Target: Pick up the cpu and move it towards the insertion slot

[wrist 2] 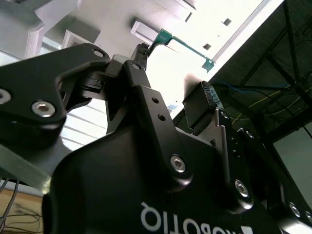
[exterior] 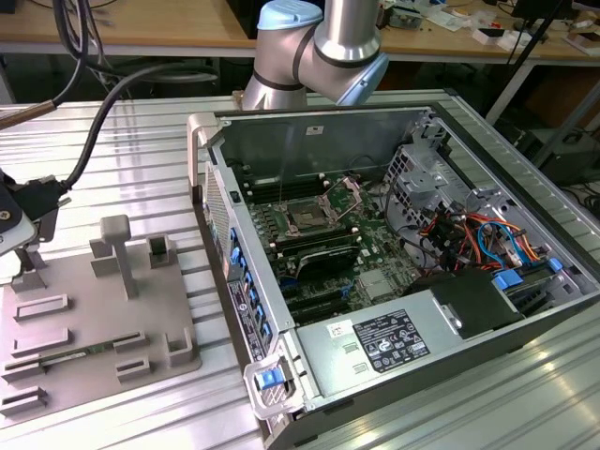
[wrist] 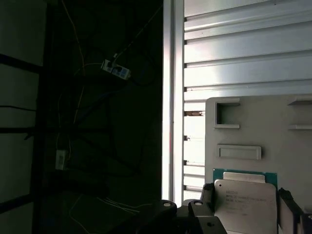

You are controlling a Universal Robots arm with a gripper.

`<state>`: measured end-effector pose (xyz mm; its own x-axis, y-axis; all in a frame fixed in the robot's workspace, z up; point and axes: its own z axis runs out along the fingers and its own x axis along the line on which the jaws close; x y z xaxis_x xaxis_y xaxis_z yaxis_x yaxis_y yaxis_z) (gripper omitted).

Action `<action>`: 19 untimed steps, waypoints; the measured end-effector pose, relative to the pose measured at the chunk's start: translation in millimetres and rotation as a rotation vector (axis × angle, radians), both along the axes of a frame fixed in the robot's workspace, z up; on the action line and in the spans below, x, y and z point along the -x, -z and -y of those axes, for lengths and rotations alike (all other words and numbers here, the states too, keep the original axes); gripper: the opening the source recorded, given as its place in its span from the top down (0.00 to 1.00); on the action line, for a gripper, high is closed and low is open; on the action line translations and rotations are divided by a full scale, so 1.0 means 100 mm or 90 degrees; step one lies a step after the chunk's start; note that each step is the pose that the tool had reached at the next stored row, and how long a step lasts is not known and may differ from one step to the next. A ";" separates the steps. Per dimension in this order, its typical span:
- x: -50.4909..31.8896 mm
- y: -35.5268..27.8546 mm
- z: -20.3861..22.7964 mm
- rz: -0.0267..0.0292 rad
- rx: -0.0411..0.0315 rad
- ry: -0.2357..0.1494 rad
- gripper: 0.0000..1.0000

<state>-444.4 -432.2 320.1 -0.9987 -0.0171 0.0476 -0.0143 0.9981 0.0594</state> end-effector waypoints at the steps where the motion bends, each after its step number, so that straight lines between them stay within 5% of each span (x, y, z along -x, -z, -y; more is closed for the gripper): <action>1: 0.000 -0.023 0.000 0.0001 0.0000 0.000 0.45; 19: -0.036 -0.094 0.000 0.0002 -0.0001 0.000 0.45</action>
